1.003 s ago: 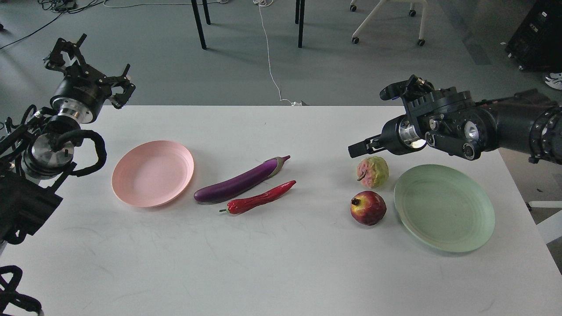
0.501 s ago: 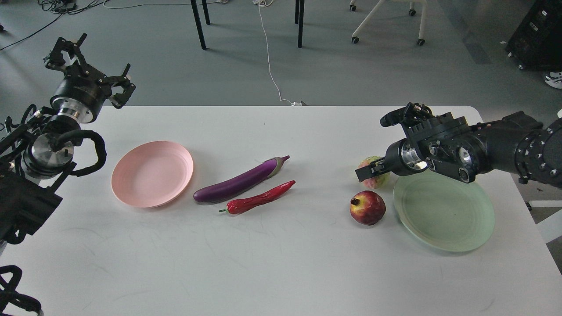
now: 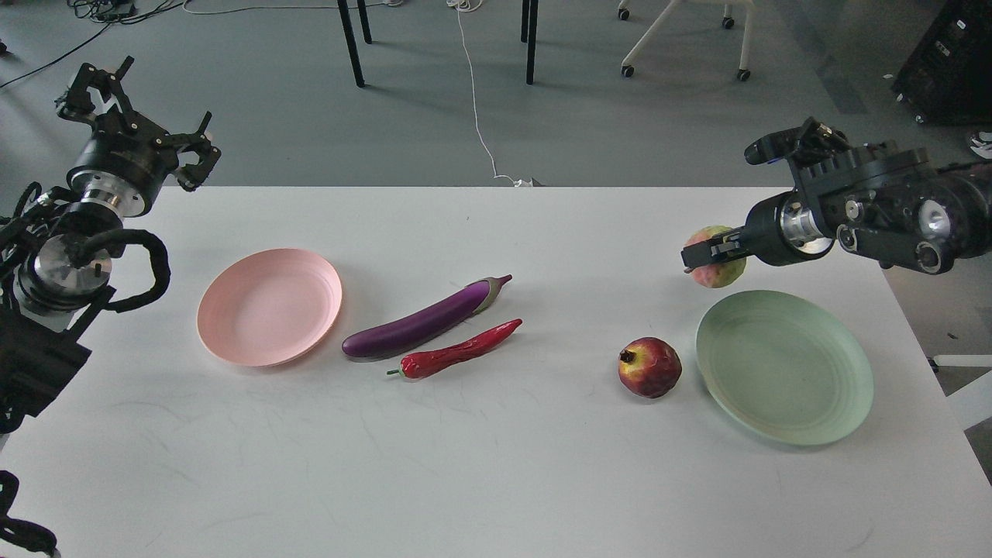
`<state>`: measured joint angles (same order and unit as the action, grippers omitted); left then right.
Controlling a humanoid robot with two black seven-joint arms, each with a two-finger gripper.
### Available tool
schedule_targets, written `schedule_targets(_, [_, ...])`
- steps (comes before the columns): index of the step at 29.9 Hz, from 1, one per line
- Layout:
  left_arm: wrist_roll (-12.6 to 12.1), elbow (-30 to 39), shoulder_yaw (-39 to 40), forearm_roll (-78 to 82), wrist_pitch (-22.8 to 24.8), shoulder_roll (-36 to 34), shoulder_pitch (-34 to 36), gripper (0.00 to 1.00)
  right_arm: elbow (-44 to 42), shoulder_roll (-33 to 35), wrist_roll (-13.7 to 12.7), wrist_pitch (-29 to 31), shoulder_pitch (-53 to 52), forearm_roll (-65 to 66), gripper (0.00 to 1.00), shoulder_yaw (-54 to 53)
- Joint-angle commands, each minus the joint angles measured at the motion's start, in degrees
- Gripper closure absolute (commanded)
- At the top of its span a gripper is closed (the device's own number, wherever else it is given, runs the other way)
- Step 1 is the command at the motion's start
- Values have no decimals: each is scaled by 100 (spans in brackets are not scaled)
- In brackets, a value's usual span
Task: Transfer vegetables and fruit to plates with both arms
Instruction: 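Carry the peach onto the pale green plate and release it, then move the right gripper to the red apple and grasp it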
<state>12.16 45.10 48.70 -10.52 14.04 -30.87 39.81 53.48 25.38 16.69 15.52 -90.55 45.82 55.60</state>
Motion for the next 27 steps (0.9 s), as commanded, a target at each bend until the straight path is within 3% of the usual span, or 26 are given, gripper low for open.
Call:
schedule_targets(1, [-3,-1,-1,-2,-6,-7,0,2,224,669,1,-136,151,497,52,-40])
schedule_targets(10, [-3,16,-27,-2,-42,2,-8,2,224,969,1,-646,976,674,38,-40])
schedule_targets(13, [-3,16,-36,6,-7,-16,-17,2,180,951,1,-786,1153,674,26,-49])
schedule_targets(16, [-20,16,-36,6,20,-25,-17,2,259,943,10,-927,1136,674,5,-110])
schedule_targets(27, [-12,52,-36,6,20,-25,-17,2,601,882,10,-805,302,938,2,-251])
